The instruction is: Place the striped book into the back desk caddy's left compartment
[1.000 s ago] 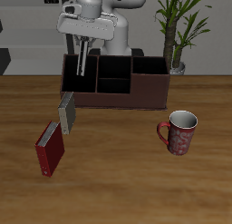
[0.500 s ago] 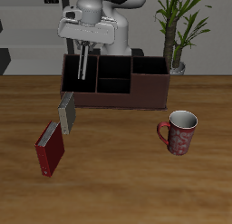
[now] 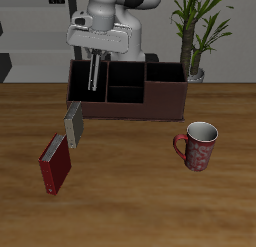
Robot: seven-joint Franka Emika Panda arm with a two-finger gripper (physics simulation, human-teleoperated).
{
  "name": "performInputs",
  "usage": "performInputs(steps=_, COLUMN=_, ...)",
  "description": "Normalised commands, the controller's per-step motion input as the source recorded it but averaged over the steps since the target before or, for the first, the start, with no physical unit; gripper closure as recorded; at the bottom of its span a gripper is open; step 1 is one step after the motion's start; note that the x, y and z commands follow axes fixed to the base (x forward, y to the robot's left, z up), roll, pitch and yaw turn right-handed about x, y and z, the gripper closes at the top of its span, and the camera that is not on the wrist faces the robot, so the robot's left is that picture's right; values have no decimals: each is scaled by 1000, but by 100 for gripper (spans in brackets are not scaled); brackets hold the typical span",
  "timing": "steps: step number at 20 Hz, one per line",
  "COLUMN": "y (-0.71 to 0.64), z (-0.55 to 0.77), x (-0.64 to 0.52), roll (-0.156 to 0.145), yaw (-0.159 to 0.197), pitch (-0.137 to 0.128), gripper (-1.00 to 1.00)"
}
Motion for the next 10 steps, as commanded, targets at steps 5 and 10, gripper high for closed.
performInputs(steps=5, y=-5, z=-107, x=-28, roll=-1, yaw=-7, pitch=7, gripper=100)
performInputs(steps=10, y=7, z=-129, x=-34, roll=1, yaw=-27, pitch=23, gripper=100)
